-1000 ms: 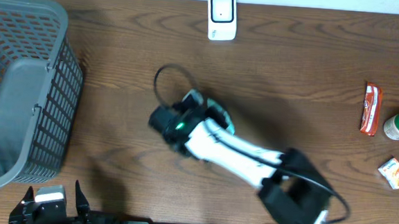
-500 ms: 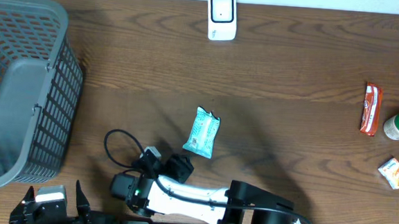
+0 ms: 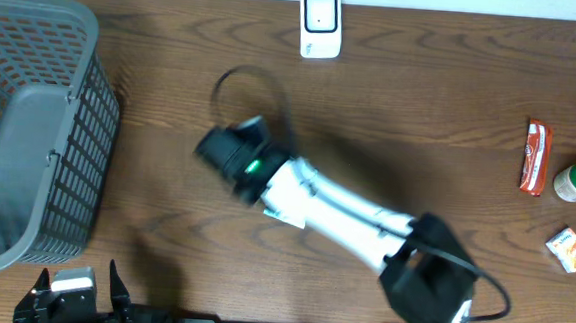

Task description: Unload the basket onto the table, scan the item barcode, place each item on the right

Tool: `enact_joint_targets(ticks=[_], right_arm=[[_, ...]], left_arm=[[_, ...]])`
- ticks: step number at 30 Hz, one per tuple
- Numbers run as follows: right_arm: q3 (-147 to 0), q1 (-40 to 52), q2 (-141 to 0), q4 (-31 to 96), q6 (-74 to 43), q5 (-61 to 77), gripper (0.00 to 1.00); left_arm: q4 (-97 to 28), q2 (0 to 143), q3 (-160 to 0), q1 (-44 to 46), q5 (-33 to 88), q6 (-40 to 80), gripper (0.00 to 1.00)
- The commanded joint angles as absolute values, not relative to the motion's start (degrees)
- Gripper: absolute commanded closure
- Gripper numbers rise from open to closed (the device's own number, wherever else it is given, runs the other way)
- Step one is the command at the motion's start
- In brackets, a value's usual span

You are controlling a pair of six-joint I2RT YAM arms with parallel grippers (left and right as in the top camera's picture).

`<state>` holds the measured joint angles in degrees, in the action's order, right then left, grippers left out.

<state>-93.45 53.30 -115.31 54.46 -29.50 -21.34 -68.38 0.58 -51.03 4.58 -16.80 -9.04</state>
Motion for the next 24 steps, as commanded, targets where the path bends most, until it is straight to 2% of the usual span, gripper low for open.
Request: enact_joint_targets(ticks=[1,7,17,24], right_arm=[[-93.2,47.4,-116.2,54.6,-27.0,-12.0,0.99],[-91.2,41.2,-118.2,54.6,-23.6,4.9,0.99],[-82.1,41.0,-118.4,48.9,-28.1,4.8,0.99],[-82.2,40.8,-116.6,48.9,-29.4,4.6,0.99]], left_arm=[[-68.3,0.2,-51.2,4.4,-16.5,-9.1,0.16],[-68.3,0.2,-51.2,4.4,-16.5,-9.1,0.16],[-68.3,0.2,-51.2,4.4,-16.5,-9.1,0.16],[-68.3,0.2,-51.2,4.4,-16.5,-9.1,0.16]])
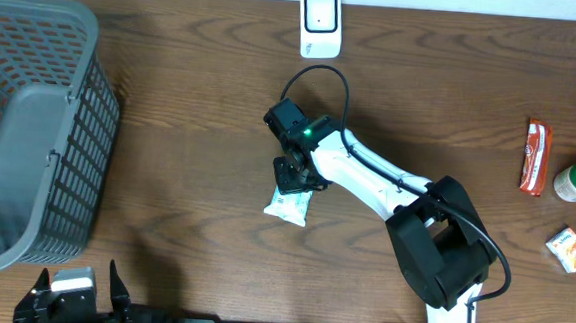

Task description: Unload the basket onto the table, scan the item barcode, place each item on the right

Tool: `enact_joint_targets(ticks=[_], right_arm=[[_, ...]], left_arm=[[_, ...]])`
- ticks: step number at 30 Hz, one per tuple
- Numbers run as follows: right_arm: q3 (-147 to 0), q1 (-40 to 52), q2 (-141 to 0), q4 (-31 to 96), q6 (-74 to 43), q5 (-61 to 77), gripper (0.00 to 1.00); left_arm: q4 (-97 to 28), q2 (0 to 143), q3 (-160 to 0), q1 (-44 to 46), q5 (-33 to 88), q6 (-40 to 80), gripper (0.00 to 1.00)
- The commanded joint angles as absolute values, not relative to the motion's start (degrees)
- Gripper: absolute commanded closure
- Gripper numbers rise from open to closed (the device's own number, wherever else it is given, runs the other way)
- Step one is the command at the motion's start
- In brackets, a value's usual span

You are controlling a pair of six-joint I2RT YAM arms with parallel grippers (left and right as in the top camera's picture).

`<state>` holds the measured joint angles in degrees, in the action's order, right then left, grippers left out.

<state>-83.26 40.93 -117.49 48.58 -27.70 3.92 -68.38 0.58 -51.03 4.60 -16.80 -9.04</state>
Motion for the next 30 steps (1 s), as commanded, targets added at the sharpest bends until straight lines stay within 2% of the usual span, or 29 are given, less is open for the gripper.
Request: enact_joint_targets(ticks=[1,7,13,22,30], right_arm=[[-82.2,40.6,-115.9,49.2,-29.4,4.6,0.98],[-82.2,40.6,-111.6,54.0,-29.3,3.3,0.99],[-80.4,41.1,-110.9,61.3,-33.0,-7.8,0.99],[-71.6,41.3,-110.9,49.4,-33.3,-6.5,0.99],[-65.9,43.4,-111.0,37.6,-33.4,14.2,0.99]], left_arm=[[-68.3,0.2,-51.2,4.4,-16.5,-9.1,0.16],[-68.3,0.2,-51.2,4.4,-16.5,-9.1,0.16],[-68.3,0.2,-51.2,4.4,-16.5,-9.1,0.16],[-68.3,0.2,-51.2,4.4,-16.5,-9.1,0.16],[-68.3,0.2,-51.2,4.4,-16.5,-9.1,0.16]])
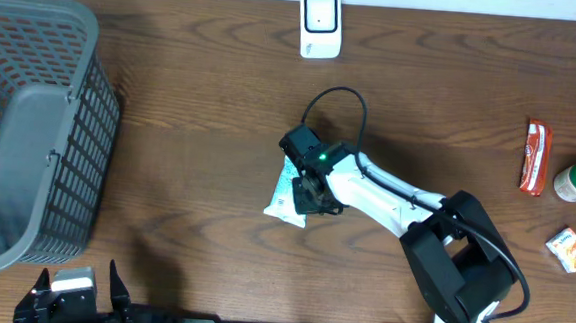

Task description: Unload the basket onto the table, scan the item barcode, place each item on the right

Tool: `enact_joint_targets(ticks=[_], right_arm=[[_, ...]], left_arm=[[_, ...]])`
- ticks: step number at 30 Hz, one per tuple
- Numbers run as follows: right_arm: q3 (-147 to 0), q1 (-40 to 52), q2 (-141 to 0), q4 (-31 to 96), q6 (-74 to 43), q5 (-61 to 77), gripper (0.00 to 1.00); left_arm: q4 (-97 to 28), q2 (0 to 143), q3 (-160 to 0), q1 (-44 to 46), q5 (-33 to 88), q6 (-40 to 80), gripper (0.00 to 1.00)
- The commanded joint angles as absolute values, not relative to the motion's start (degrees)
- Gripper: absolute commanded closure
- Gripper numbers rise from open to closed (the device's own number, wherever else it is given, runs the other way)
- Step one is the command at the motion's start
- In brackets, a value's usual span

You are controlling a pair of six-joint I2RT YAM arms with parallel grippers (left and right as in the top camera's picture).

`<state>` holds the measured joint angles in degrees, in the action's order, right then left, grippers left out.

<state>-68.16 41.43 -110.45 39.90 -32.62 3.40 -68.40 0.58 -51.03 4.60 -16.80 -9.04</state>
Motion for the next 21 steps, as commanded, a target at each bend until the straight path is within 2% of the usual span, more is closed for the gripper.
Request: enact_joint_targets(ticks=[1,8,15,19,21], right_arm=[[-65.5,44.1,-111.0,35.4,-33.4,16.6,0.99],[-65.2,46.9,-110.9,24.2,-34.0,18.6,0.99],[-65.2,44.6,-110.6,18.0,-35.7,27.4,0.99],[-65.3,42.3,-109.2,12.6,-35.7,27.5,0.99],[-65.3,41.3,-109.0,8.0,-33.6,27.5,0.93]], left_arm=[[-68.3,0.2,-51.2,4.4,-16.5,-9.1,0.16],[-68.3,0.2,-51.2,4.4,-16.5,-9.1,0.16],[-68.3,0.2,-51.2,4.4,-16.5,-9.1,0.16],[-68.3,0.2,-51.2,4.4,-16.5,-9.1,0.16],[-68.3,0.2,-51.2,4.4,-16.5,-9.1,0.16]])
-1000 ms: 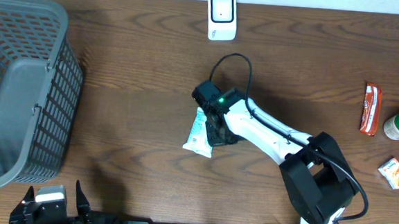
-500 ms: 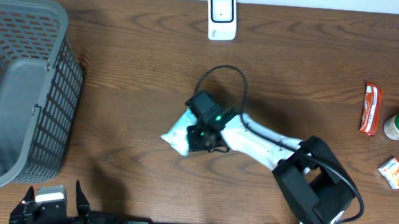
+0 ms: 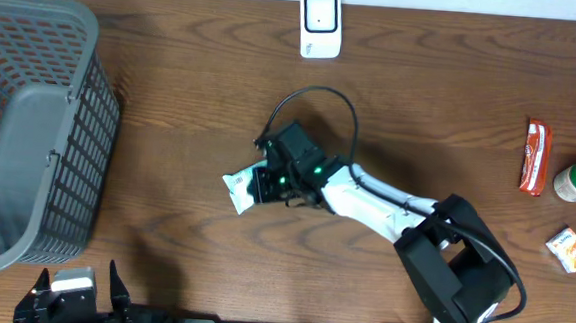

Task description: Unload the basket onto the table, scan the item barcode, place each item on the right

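Note:
A small white packet [image 3: 236,188] shows left of the table's middle in the overhead view, with its length running left to right. My right gripper [image 3: 259,183] is shut on its right end, the arm reaching in from the lower right. The white barcode scanner [image 3: 319,23] stands at the far edge, well beyond the packet. Parked at the bottom left edge is my left gripper [image 3: 110,286], and its jaws are too small to read.
A large grey mesh basket [image 3: 99,140] fills the left side. At the far right lie a red snack bar [image 3: 536,157], a green-lidded jar and a small white-and-orange box [image 3: 570,249]. A black cable loops above the right wrist.
The packet was under my right gripper near the table's middle, lying up and down. Now it is further left and turned sideways, with the gripper shut on its right end.
First my right arm stretched left past the packet, which lay partly under it. Then the gripper stood just above the packet's top end. Then it was down on the packet. Now the packet is held, shifted left and turned.

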Tool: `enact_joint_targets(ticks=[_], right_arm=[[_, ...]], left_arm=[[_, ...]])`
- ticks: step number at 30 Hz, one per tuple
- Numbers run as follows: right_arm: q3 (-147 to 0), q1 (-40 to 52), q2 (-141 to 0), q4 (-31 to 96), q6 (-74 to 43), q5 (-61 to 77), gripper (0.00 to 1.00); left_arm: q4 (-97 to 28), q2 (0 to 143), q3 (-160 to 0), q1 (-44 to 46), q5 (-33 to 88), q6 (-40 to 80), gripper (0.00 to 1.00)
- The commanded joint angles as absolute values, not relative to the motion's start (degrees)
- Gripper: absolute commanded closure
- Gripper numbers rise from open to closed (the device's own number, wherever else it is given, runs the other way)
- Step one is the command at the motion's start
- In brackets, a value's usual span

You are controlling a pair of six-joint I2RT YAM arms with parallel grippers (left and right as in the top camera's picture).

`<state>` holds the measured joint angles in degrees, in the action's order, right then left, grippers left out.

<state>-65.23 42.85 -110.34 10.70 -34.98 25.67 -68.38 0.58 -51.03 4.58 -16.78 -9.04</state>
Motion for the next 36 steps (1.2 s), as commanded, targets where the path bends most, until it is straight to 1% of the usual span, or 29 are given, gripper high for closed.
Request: enact_joint_targets(ticks=[1,3,8,10,15,22,25,30,33,36], right_arm=[[-65.3,40.9,-109.0,5.4,-32.4,26.7,0.89],[-65.3,40.2,-109.0,3.4,-32.3,22.0,0.84],[-65.3,39.0,-109.2,4.2,-32.0,5.4,0.84],[-65.3,38.9,-109.4,4.0,-30.5,3.4,0.83],[-65.3,38.2,-109.8,1.6,-27.1,2.9,0.83],[-65.3,37.1,-111.7,-0.9,-27.1,3.4,0.84],[-65.3,37.1,-113.9,-3.5,-27.2,4.9,0.87],[-65.3,37.2,-115.3,-6.2,-27.2,9.6,0.85],[-65.3,37.3,-115.7,-5.8,-27.1,9.3,0.84],[-65.3,37.3,-115.8,-3.6,-27.1,9.1,0.87]], left_arm=[[-68.3,0.2,-51.2,4.4,-16.5,-9.1,0.16],[-68.3,0.2,-51.2,4.4,-16.5,-9.1,0.16],[-68.3,0.2,-51.2,4.4,-16.5,-9.1,0.16],[-68.3,0.2,-51.2,4.4,-16.5,-9.1,0.16],[-68.3,0.2,-51.2,4.4,-16.5,-9.1,0.16],[-68.3,0.2,-51.2,4.4,-16.5,-9.1,0.16],[-68.3,0.2,-51.2,4.4,-16.5,-9.1,0.16],[-68.3,0.2,-51.2,4.4,-16.5,-9.1,0.16],[-68.3,0.2,-51.2,4.4,-16.5,-9.1,0.16],[-68.3,0.2,-51.2,4.4,-16.5,-9.1,0.16]])
